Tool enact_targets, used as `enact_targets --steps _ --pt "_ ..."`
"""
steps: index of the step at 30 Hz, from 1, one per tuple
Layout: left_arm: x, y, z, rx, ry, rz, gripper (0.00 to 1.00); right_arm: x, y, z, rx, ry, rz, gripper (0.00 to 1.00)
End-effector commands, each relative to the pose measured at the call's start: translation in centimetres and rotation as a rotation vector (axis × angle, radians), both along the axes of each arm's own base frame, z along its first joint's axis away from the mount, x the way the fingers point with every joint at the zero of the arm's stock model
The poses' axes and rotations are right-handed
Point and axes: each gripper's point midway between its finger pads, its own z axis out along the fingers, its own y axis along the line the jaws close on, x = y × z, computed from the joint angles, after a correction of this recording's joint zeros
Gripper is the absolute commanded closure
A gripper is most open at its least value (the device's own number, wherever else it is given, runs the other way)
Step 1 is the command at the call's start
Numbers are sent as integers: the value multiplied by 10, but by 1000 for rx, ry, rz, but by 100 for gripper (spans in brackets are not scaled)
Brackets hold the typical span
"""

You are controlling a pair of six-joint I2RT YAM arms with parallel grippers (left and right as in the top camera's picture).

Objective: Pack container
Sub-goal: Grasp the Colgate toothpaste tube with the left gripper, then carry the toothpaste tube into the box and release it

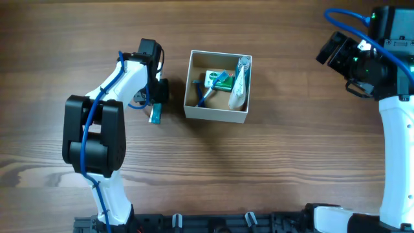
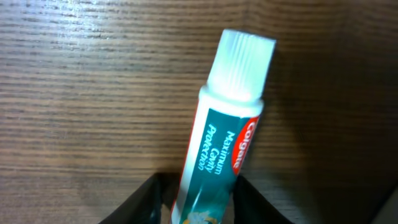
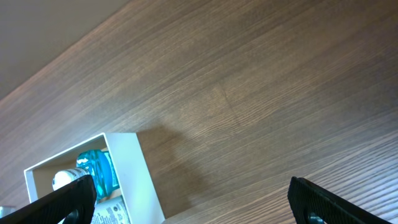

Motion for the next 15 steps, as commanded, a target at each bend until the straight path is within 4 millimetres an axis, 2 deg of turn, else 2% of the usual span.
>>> enact_targets --steps 1,4,7,12,15 --pt "-5 -3 -5 -18 22 -11 77 3 0 -1 5 2 -1 0" --pt "-9 -2 -3 -15 38 -10 85 3 0 -1 5 2 -1 0" --pt "-10 1 11 -16 37 -4 91 3 0 -1 5 2 0 0" --pt "-1 -2 76 -36 -72 -5 93 3 0 -1 5 2 0 0" --pt "2 -13 123 -85 -171 -24 92 3 0 -1 5 2 -1 0"
